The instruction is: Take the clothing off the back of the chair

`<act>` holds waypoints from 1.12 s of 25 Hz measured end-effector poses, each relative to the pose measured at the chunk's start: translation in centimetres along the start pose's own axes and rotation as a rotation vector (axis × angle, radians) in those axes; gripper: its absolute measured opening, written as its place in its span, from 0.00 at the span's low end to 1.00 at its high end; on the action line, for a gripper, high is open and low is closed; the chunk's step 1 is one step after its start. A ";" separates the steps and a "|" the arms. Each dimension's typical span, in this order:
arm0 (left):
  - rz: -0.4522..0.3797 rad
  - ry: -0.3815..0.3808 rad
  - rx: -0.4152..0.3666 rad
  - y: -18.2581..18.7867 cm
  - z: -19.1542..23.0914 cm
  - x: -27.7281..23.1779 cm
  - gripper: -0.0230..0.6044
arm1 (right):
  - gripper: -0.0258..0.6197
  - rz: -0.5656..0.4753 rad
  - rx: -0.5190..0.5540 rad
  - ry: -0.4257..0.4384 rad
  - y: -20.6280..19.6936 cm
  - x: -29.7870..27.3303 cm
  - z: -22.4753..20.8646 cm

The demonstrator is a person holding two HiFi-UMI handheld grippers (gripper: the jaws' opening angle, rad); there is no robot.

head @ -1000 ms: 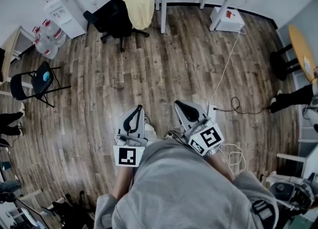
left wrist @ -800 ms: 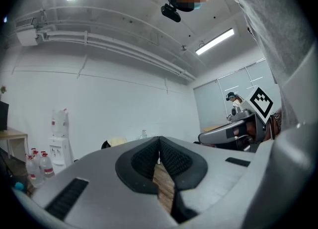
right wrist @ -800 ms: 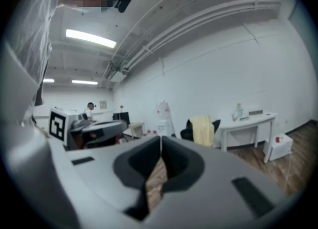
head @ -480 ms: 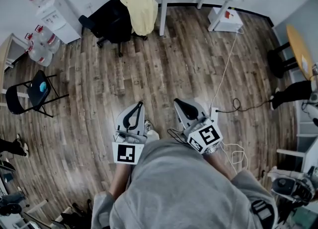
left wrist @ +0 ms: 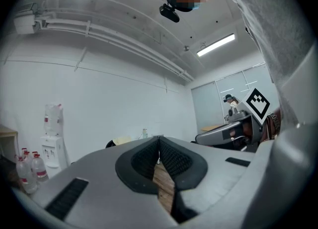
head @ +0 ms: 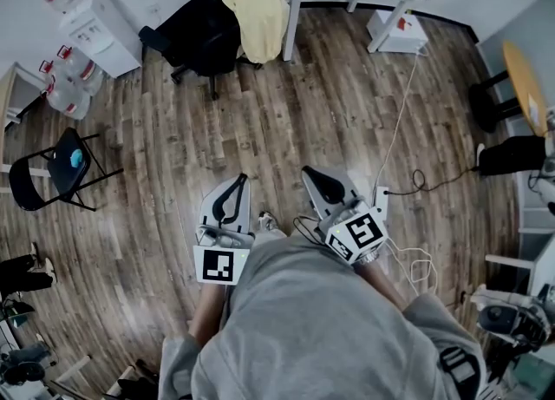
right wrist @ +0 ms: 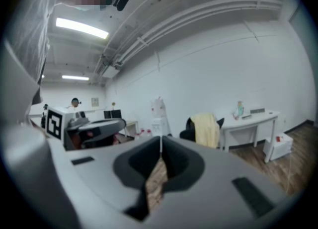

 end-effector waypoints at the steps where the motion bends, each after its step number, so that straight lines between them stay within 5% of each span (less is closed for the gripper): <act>1: -0.001 0.003 0.006 -0.1 0.2 0.1 0.09 | 0.09 0.006 0.002 0.005 -0.1 -0.3 0.2; 14: 0.016 0.012 0.030 -1.1 2.6 -0.4 0.09 | 0.09 0.040 -0.005 -0.010 -0.4 -2.9 -0.3; 28: 0.049 0.101 0.040 -1.7 7.6 -5.3 0.09 | 0.09 0.073 0.004 0.075 0.8 -11.0 -4.5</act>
Point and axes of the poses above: the fingertips, and each gripper's own axes: x backward along the fingers, z to its left, y out of its top, the point moved 2 cm from there along x, backward along the fingers, and after that the axes turned 6 degrees about -y, right-handed, at the moved point
